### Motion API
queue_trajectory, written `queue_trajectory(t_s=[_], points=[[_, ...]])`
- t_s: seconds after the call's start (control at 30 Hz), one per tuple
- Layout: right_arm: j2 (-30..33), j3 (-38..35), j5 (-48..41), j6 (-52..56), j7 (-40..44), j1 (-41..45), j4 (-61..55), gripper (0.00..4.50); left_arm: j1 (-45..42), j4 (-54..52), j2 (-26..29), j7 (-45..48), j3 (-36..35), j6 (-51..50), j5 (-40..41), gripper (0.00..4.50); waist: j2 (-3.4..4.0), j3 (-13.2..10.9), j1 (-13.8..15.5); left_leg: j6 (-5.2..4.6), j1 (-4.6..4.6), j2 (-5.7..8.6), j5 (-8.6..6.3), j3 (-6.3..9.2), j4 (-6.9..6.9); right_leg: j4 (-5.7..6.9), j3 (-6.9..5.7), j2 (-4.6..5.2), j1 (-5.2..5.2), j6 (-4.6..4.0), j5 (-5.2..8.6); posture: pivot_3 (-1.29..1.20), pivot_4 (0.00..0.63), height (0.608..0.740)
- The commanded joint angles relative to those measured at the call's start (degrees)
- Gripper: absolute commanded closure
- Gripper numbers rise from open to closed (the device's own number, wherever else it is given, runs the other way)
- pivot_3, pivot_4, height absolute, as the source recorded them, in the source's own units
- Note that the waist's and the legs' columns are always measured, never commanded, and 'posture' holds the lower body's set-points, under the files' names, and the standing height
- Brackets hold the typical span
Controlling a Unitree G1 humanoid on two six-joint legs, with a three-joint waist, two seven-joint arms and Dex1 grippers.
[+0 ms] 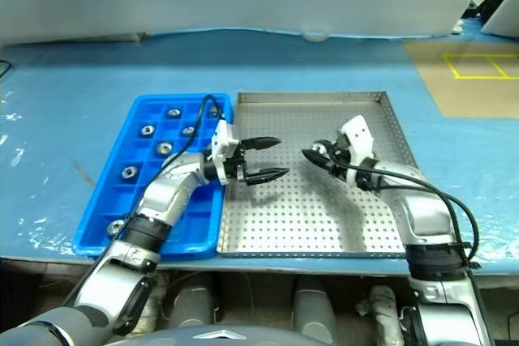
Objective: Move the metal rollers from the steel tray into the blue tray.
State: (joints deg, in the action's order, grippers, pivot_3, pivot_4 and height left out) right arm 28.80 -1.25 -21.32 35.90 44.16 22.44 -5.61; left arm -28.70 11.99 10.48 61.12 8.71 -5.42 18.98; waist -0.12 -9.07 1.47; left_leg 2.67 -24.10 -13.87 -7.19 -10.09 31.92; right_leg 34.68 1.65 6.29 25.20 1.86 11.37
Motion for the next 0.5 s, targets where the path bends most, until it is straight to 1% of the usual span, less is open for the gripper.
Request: queue_trajectory(t_s=[0.03, 0.2, 0.27, 0.3, 0.33, 0.4, 0.5], points=[[-1.29, 3.62, -0.55, -3.05, 5.25, 4.87, 3.87, 2.84, 4.32, -8.18, 2.53, -4.18, -3.66, -2.47, 1.72, 0.52, 0.0, 0.0, 0.37, 0.0, -0.01, 0.0, 0.0, 0.0, -0.02, -0.01, 0.0, 0.01, 0.0, -0.01, 0.0, 0.02, 0.15, 0.74], [-3.73, 7.88, 0.39, -6.61, 10.92, 11.0, 11.2, 2.84, 11.29, -17.05, 5.31, -9.32, -5.76, -5.08, 2.13, 0.52, -0.01, -0.02, 2.66, 0.08, 0.0, -0.01, 0.05, 0.01, -0.25, -0.02, -0.09, 0.01, 0.04, -0.05, 0.03, 0.15, 0.15, 0.74], [-4.72, 9.56, 0.92, -8.21, 13.46, 13.2, 14.25, 2.84, 14.32, -20.55, 6.17, -11.53, -6.74, -6.05, 2.39, 0.52, -0.02, -0.02, 3.61, 0.08, 0.0, -0.01, 0.05, 0.01, -0.26, -0.02, -0.11, 0.02, 0.04, -0.05, 0.03, 0.24, 0.15, 0.74], [-5.71, 10.72, 1.23, -9.33, 15.24, 14.85, 16.34, 2.84, 16.78, -23.13, 6.82, -13.08, -7.54, -6.53, 2.24, 0.52, -0.02, -0.02, 4.28, 0.09, 0.0, -0.01, 0.06, 0.01, -0.29, -0.02, -0.12, 0.01, 0.04, -0.06, 0.04, 0.27, 0.15, 0.74], [-6.7, 11.52, 1.44, -10.3, 16.54, 16.33, 18.3, 2.84, 18.92, -25.37, 7.32, -14.4, -8.22, -6.95, 2.06, 0.52, -0.02, -0.02, 4.29, 0.1, 0.0, -0.01, 0.06, 0.03, -0.32, -0.01, -0.14, 0.02, 0.04, -0.07, 0.06, 0.32, 0.15, 0.74], [-8.25, 12.35, 1.82, -12.01, 18.45, 18.53, 21.53, 2.84, 21.93, -28.75, 7.97, -16.54, -9.1, -7.75, 2.15, 0.52, -0.03, -0.03, 4.63, 0.12, 0.03, -0.04, 0.07, 0.04, -0.39, -0.01, -0.15, 0.0, 0.07, -0.11, 0.08, 0.35, 0.15, 0.74], [-11.5, 13.36, 2.12, -14.91, 21.87, 22.23, 26.64, 2.84, 27.24, -34.22, 8.48, -20.44, -10.7, -8.63, 2.2, 0.52, -0.09, -0.06, 6.43, 0.22, 0.01, -0.07, 0.13, 0.1, -0.6, 0.0, -0.29, -0.01, 0.11, -0.16, 0.14, 0.45, 0.15, 0.74]])
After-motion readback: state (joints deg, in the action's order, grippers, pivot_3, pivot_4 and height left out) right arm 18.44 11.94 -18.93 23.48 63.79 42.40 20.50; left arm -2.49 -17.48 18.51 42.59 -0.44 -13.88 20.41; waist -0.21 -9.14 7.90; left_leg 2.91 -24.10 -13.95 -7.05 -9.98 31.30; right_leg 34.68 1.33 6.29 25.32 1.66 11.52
